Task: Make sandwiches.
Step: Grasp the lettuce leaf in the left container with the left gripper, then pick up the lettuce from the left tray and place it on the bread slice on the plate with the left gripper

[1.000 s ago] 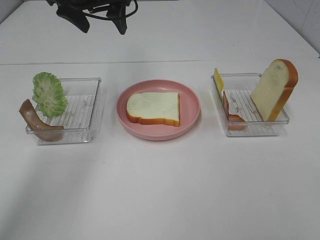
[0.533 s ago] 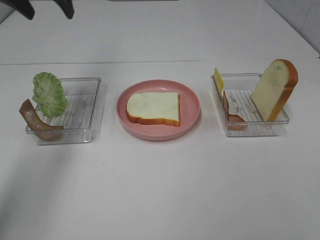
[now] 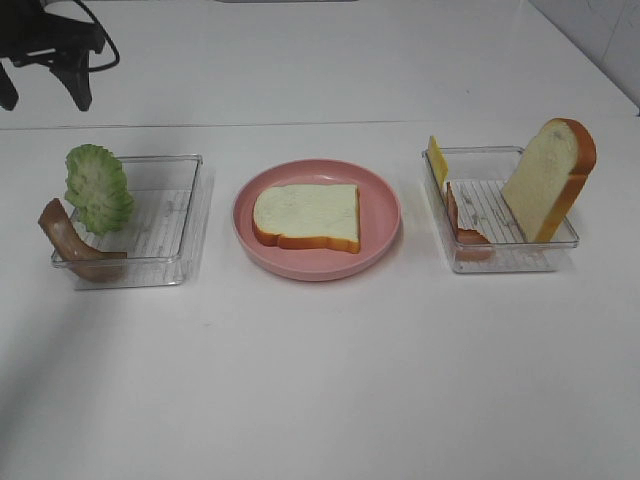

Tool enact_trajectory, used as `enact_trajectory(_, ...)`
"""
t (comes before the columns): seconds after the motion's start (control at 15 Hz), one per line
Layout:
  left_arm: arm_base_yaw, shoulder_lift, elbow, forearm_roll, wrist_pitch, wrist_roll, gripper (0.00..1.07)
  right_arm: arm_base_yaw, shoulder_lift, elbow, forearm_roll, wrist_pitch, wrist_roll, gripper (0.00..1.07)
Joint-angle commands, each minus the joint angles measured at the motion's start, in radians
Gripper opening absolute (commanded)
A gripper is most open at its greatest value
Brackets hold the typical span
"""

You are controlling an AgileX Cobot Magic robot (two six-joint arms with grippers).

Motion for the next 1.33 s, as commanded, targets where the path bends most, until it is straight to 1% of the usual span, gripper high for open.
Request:
enact_trajectory(0.07,0.002,0.068,0.013,-0.030,0.034,0.000,0.74,0.000,-0.013,0.002,0.005,-0.007,-0.005,0.74)
enact_trajectory(0.27,0.002,0.143,0.012,-0.037,-0.009,0.000,0.74,0.000,-0.013,0.002,0.005,-0.007,-0.005,0.74)
enact_trajectory(0.33,0.002,0.180,0.011,-0.037,-0.038,0.000,0.68,0.000,-0.013,0.002,0.005,-0.007,-0.005,0.74)
enact_trajectory(0.4,0.002,0.187,0.011,-0.037,-0.046,0.000,0.66,0.000,-0.013,0.002,0.005,-0.007,-0.005,0.74)
enact_trajectory(0.47,0.002,0.194,0.011,-0.037,-0.060,0.000,0.61,0.000,-0.013,0.002,0.005,-0.007,-0.005,0.74)
enact_trajectory(0.6,0.002,0.196,0.011,-0.037,-0.104,0.000,0.48,0.000,-0.013,0.002,0.005,-0.007,-0.005,0.74)
enact_trajectory(0.73,0.002,0.196,0.011,-0.037,-0.117,0.000,0.30,0.000,-0.013,0.002,0.005,-0.007,-0.005,0.74)
enact_trajectory(0.8,0.002,0.196,0.011,-0.037,-0.120,0.000,0.25,0.000,-0.013,0.002,0.005,-0.007,-0.005,0.74)
enact_trajectory(0.93,0.002,0.196,0.011,-0.037,-0.122,0.001,0.04,0.000,-0.013,0.002,0.005,-0.007,-0.005,0.74)
enact_trajectory(1.0,0.002,0.196,0.011,-0.037,-0.119,0.012,0.00,0.000,-0.013,0.002,0.005,-0.007,-0.005,0.74)
enact_trajectory(1.07,0.002,0.190,0.011,-0.069,-0.115,0.037,0.00,0.000,-0.013,0.002,0.005,-0.007,-0.005,0.74)
enact_trajectory(1.13,0.002,0.190,0.011,-0.069,-0.115,0.037,0.00,0.000,-0.013,0.002,0.005,-0.007,-0.005,0.74)
enact_trajectory(1.27,0.002,0.134,0.000,-0.172,-0.132,0.075,0.00,0.000,-0.013,0.002,0.005,-0.007,-0.005,0.74)
enact_trajectory(1.33,0.002,0.125,-0.009,-0.195,-0.132,0.083,0.00,0.000,-0.013,0.002,0.005,-0.007,-0.005,0.74)
